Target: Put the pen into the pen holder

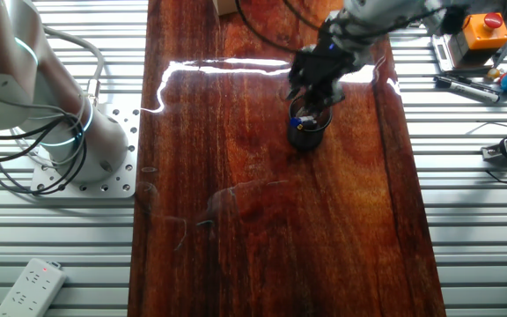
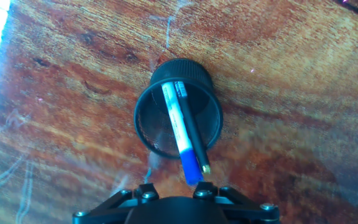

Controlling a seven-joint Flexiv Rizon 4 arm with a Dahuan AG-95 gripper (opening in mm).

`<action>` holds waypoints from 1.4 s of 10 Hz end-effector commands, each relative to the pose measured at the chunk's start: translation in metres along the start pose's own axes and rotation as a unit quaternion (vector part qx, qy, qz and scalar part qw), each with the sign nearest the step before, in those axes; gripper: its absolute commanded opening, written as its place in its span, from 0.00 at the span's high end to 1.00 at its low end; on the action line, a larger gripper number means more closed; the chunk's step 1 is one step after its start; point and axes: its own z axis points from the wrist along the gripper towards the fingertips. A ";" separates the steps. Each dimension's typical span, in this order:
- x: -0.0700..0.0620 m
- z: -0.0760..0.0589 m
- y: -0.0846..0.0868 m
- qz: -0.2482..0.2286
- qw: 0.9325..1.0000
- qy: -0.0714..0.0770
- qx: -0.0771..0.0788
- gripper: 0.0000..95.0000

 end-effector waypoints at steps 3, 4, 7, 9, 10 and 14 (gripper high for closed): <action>-0.115 -0.049 0.033 0.041 0.990 -0.137 0.019 1.00; -0.117 -0.046 0.031 0.046 0.987 -0.156 0.005 1.00; -0.123 -0.032 0.019 0.053 0.980 -0.192 -0.008 1.00; -0.119 -0.025 0.007 0.045 0.978 -0.201 -0.013 1.00; -0.116 -0.024 0.002 0.033 0.979 -0.201 -0.009 1.00; -0.102 -0.019 -0.015 -0.003 0.980 -0.198 0.003 1.00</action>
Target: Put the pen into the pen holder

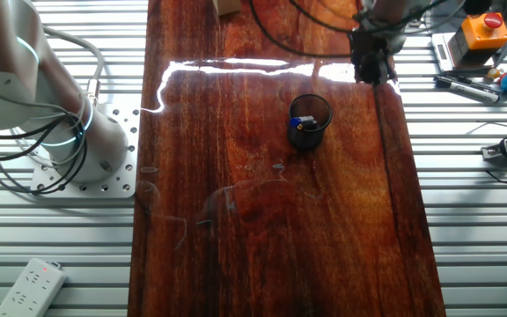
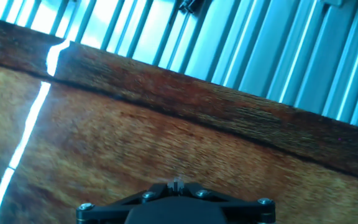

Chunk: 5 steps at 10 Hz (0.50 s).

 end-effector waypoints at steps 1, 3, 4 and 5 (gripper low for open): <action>0.002 0.002 -0.005 -0.025 0.999 0.021 0.008 1.00; 0.003 0.001 -0.006 -0.031 0.999 0.024 0.010 1.00; 0.003 0.001 -0.006 -0.034 0.999 0.029 0.020 1.00; 0.003 0.001 -0.006 -0.030 0.999 0.031 0.024 1.00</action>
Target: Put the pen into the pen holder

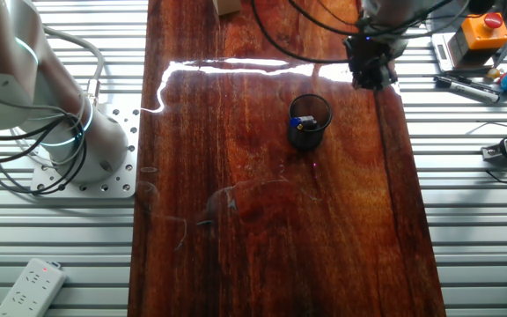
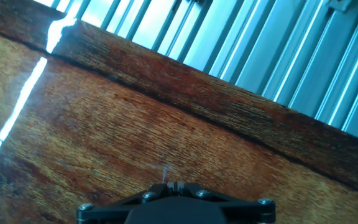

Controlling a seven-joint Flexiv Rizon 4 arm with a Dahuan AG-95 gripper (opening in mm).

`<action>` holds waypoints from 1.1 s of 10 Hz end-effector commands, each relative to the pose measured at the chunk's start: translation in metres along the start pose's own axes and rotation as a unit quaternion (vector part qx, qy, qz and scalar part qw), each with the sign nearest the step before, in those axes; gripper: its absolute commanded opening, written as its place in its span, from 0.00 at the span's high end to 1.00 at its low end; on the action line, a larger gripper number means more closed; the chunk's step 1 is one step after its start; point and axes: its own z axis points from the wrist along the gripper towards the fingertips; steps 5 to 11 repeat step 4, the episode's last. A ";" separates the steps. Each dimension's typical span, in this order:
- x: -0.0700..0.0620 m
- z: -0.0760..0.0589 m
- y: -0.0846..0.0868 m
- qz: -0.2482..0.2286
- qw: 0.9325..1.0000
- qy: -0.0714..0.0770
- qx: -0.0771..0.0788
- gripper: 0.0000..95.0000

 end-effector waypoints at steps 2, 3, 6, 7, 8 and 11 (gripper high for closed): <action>0.002 0.000 0.001 0.013 1.000 0.002 0.010 1.00; 0.002 0.000 0.001 0.013 1.000 0.002 0.011 1.00; 0.002 0.000 0.001 0.013 1.000 0.002 0.011 1.00; 0.002 0.000 0.001 0.013 1.000 0.002 0.011 1.00; 0.002 0.000 0.001 0.013 1.000 0.002 0.011 1.00; 0.002 0.000 0.001 0.013 1.000 0.002 0.011 1.00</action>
